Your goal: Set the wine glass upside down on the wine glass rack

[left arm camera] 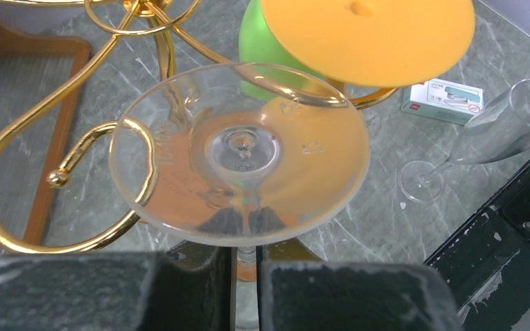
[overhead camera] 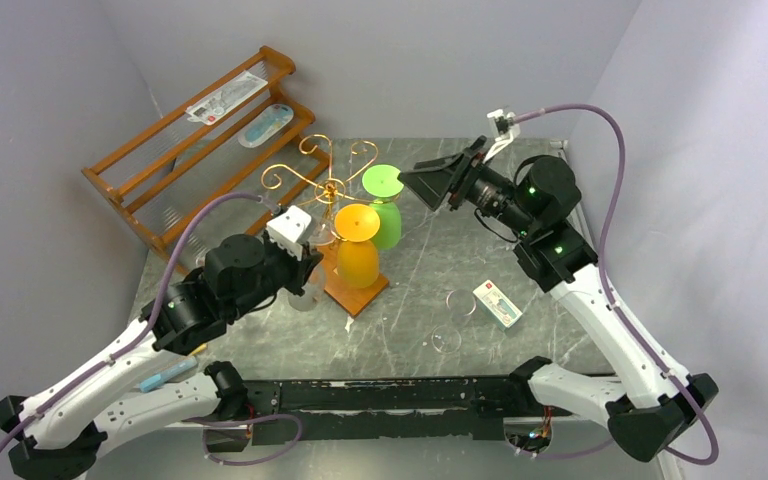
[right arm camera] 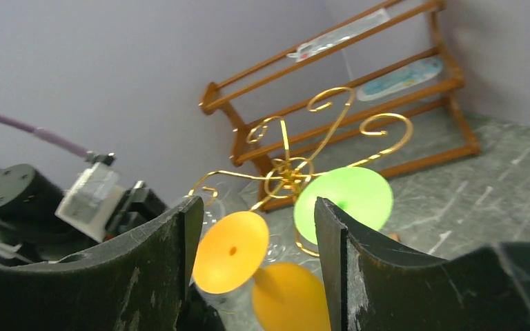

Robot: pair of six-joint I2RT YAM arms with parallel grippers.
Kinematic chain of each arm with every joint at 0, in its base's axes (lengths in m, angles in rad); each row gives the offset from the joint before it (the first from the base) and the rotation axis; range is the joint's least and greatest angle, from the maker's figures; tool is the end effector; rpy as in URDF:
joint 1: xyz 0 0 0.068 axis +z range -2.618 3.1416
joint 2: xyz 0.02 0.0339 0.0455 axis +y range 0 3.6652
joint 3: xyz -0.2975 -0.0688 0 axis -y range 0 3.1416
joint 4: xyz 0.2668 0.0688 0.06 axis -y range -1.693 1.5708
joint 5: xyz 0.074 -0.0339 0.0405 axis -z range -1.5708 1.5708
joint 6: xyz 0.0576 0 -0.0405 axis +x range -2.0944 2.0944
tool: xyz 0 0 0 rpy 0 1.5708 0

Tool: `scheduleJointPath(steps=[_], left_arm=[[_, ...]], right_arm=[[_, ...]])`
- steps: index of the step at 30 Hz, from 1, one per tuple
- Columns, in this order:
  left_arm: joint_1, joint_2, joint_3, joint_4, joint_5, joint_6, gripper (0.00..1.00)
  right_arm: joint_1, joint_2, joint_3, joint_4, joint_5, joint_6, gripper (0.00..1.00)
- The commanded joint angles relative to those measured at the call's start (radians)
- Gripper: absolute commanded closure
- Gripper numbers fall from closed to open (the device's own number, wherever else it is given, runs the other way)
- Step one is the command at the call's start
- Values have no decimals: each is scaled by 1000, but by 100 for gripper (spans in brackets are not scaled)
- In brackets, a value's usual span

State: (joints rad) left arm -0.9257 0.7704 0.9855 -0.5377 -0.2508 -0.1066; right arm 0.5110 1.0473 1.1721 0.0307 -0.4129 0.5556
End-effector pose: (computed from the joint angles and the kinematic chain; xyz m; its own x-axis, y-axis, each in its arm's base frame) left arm 0.1181 -0.1332 0.3951 -0.2568 0.1699 -0.9514 0.6086 0.7931 -0.0227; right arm 0.2100 0.1443 0.4835 -0.3039 0.3835 -0.8721 -0.7456 0.4741 0.4683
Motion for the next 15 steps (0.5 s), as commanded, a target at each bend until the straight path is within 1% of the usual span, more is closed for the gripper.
scheduleJointPath(steps=[1, 6, 9, 15], left_arm=[[2, -26, -42, 151, -19, -14, 95], [7, -16, -54, 179, -3, 4, 95], [26, -16, -66, 204, 13, 1, 95], [113, -5, -77, 257, 138, -2, 95]], right_arm=[[70, 35, 69, -27, -26, -48, 36], [161, 108, 154, -97, 8, -108, 36], [191, 164, 201, -134, 35, -138, 36], [246, 284, 330, -224, 105, -232, 38]])
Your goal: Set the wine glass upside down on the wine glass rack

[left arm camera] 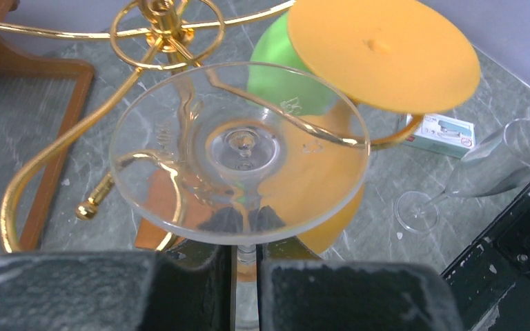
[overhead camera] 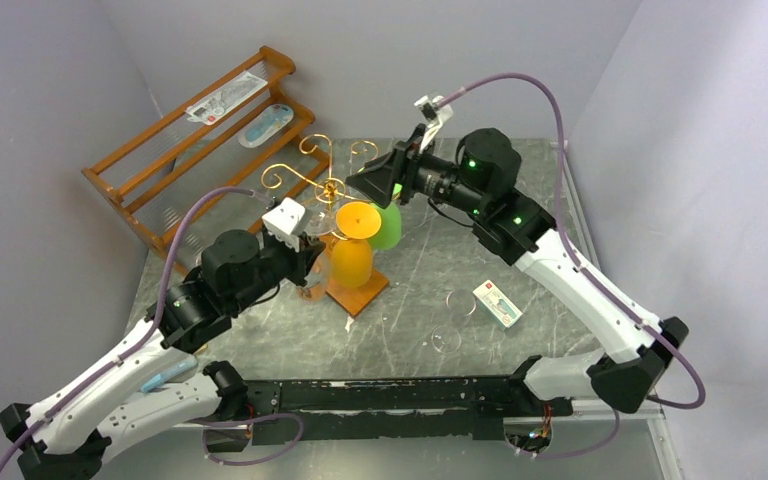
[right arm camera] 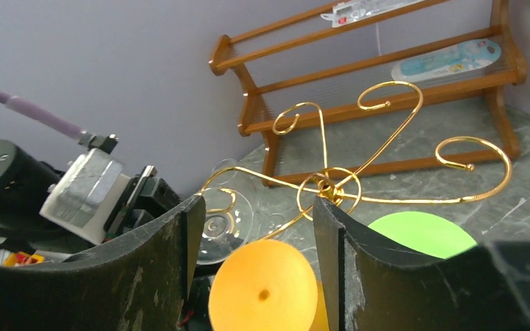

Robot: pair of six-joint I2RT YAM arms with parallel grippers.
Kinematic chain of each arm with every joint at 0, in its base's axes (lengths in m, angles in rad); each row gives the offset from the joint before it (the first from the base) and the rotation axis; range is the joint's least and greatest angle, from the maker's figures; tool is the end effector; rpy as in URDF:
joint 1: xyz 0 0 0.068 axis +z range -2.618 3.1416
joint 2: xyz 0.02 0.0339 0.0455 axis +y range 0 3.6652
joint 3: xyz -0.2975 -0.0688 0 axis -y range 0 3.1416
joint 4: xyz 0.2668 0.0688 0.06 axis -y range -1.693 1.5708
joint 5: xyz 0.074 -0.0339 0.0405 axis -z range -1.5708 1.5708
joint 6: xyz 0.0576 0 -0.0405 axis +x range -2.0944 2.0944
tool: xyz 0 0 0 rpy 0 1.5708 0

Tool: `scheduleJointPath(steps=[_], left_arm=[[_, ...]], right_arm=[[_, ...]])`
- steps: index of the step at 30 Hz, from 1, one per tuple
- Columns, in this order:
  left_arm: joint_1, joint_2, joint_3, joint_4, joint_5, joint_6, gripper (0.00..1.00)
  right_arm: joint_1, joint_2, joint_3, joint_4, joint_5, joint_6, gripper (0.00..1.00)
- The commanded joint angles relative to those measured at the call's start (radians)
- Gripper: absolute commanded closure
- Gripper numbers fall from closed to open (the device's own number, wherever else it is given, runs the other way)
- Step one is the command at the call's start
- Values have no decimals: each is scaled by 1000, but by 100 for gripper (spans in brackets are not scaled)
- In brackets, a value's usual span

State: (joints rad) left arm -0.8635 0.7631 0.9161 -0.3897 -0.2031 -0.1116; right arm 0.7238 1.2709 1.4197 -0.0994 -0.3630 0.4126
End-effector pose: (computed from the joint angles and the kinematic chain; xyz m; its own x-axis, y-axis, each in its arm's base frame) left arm 0.1299 -0.1341 0.3885 -0.2202 0.0897 -0.9713 0.5963 0.8004 -0.0613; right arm 0.2223 0.2238 0.5029 -0.3209 0.2167 -0.9220 -0.8254 0.4134 0.3844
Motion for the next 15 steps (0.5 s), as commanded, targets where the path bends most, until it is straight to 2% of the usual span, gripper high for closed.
scheduleJointPath(steps=[1, 7, 15], left_arm=[[68, 7, -8, 115, 111, 1, 95], [163, 15, -38, 154, 247, -20, 95], [245, 3, -74, 161, 309, -40, 95]], right_arm=[[41, 83, 107, -109, 71, -106, 38], [74, 220, 246, -211, 103, -243, 44], [98, 371, 409, -374, 108, -404, 54]])
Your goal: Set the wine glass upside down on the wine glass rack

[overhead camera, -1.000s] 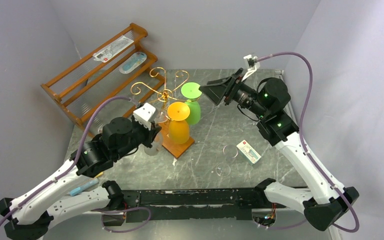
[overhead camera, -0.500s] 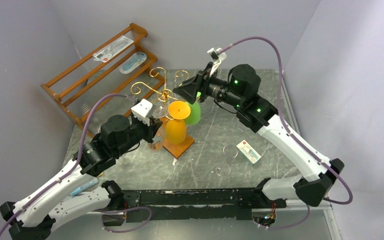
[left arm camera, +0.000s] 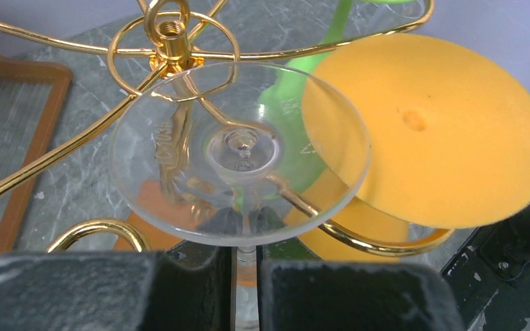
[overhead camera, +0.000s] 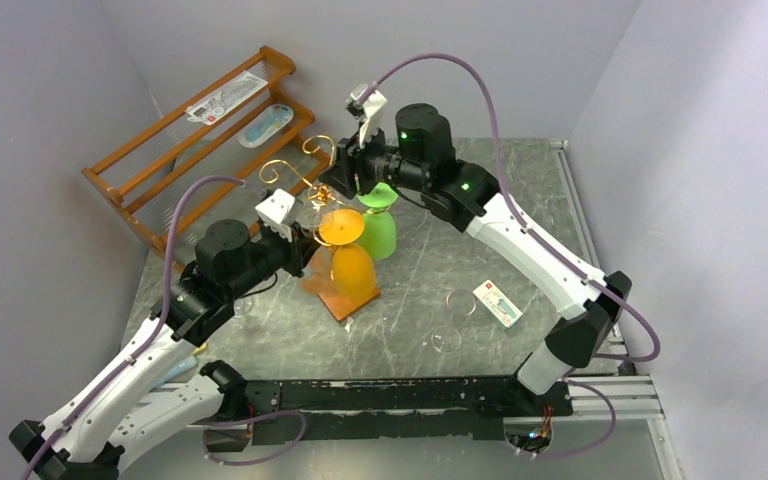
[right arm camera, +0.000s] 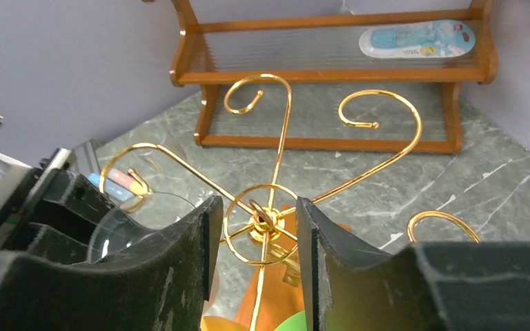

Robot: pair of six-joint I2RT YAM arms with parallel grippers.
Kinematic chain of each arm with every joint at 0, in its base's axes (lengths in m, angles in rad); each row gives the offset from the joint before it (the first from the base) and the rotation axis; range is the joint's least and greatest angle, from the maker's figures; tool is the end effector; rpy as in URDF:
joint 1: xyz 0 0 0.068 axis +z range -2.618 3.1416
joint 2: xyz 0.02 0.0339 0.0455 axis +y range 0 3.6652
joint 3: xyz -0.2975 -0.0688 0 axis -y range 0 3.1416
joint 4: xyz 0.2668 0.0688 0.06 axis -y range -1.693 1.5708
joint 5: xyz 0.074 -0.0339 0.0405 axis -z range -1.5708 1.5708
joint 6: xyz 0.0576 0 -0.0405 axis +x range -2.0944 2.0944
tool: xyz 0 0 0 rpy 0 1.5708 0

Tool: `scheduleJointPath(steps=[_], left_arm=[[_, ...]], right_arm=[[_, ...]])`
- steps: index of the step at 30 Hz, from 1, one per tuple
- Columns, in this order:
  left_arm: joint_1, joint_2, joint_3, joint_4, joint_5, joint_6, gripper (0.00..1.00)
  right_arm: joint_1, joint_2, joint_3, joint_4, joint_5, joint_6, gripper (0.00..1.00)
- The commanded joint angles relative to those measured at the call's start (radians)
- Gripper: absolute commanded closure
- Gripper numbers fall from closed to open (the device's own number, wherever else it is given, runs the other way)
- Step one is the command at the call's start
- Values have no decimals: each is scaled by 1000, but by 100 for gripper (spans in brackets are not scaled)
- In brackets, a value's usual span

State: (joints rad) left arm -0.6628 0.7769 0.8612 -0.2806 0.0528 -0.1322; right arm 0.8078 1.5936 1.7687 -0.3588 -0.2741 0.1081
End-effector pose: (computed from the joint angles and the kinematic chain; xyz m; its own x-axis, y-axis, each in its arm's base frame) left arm 0.1539 -0.1240 0.3787 -0.2388 0.0194 -0.9709 0.6293 0.7646 -0.1395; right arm 0.2695 0.3045 0.4928 -0.2204 -0.0802 -0.9721 -0.8609 0.4844 0.1552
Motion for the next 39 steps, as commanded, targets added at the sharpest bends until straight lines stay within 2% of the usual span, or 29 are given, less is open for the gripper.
scheduleJointPath(steps=[1, 15, 26, 30, 34, 39], left_arm=[[55, -12, -22, 55, 63, -19, 95], [199, -23, -65, 109, 219, -32, 95], [229, -53, -92, 130, 157, -44, 95], [229, -63, -108, 143, 129, -41, 95], [229, -74, -117, 142, 127, -26, 95], [229, -62, -113, 140, 172, -16, 95]], right_arm=[[17, 55, 69, -125, 21, -128, 54], [42, 104, 106, -161, -30, -221, 57], [53, 136, 78, -53, -7, -239, 65], [53, 124, 45, 4, 2, -234, 77], [53, 97, 10, 45, 22, -224, 99], [53, 48, -35, 81, 68, -221, 100]])
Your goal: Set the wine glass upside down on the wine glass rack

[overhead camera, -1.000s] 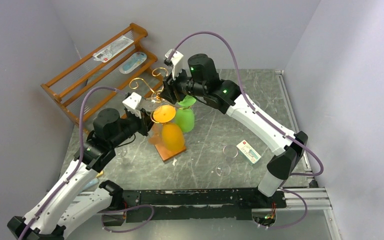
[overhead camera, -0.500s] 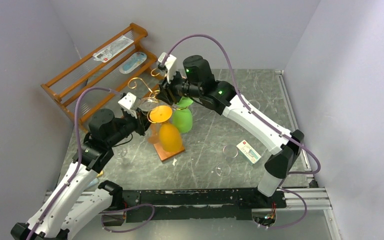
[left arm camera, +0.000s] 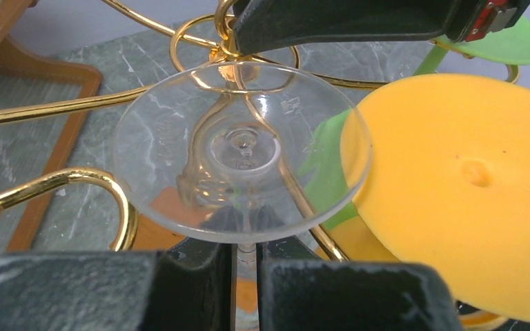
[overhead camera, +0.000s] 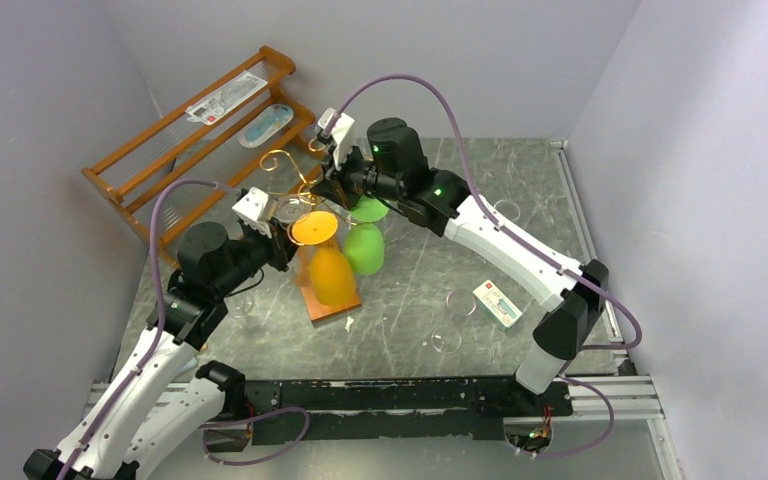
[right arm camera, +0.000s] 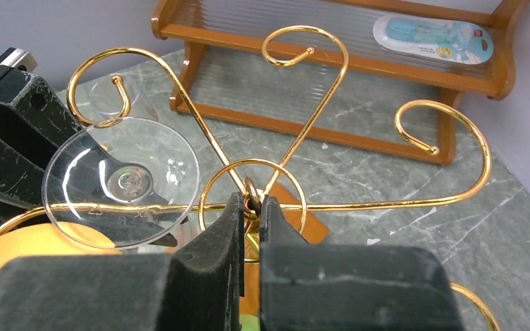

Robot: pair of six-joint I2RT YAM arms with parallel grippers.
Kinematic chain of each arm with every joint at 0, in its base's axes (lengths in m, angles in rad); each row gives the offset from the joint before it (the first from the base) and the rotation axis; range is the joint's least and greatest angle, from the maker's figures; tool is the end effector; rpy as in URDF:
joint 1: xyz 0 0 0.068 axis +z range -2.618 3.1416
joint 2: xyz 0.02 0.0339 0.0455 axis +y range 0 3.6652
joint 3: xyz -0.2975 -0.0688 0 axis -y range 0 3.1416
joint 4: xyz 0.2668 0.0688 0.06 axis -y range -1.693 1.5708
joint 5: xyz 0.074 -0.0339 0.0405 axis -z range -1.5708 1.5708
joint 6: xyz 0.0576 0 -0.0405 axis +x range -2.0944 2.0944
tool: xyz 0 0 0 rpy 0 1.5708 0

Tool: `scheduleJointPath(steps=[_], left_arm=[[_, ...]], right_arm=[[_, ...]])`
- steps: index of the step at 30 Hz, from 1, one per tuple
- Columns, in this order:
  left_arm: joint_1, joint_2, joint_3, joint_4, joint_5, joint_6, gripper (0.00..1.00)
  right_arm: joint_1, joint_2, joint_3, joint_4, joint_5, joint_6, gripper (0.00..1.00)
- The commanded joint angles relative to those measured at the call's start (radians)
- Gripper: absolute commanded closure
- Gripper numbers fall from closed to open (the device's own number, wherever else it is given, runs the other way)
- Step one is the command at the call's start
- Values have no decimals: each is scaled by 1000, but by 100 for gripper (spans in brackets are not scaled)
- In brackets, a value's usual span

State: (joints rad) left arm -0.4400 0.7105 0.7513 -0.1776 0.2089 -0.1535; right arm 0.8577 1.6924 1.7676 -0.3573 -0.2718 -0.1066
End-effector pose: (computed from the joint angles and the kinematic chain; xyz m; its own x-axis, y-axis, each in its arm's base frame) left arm 0.1648 -0.0908 0.3606 -0.2141 -0.0645 -0.9747 0.5766 0.7971 -0.1794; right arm 0.2774 0.3444 0.4526 -0.0856 -0.2557 -0.9630 -0.9115 0.4103 -0.0279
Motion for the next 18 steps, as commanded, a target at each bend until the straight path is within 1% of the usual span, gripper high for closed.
scheduleJointPath(steps=[1, 8, 12, 18], left_arm=[[6, 5, -3, 41, 26, 6, 95], [6, 9, -2, 93, 64, 9, 95], [6, 30, -7, 157, 82, 4, 95], [6, 83, -24, 277, 105, 14, 95]], right_arm=[[3, -62, -43, 84, 79, -6, 100], [3, -148, -98, 107, 179, -16, 100], [3, -181, -122, 110, 230, -15, 100], [3, -198, -154, 111, 252, -21, 100]])
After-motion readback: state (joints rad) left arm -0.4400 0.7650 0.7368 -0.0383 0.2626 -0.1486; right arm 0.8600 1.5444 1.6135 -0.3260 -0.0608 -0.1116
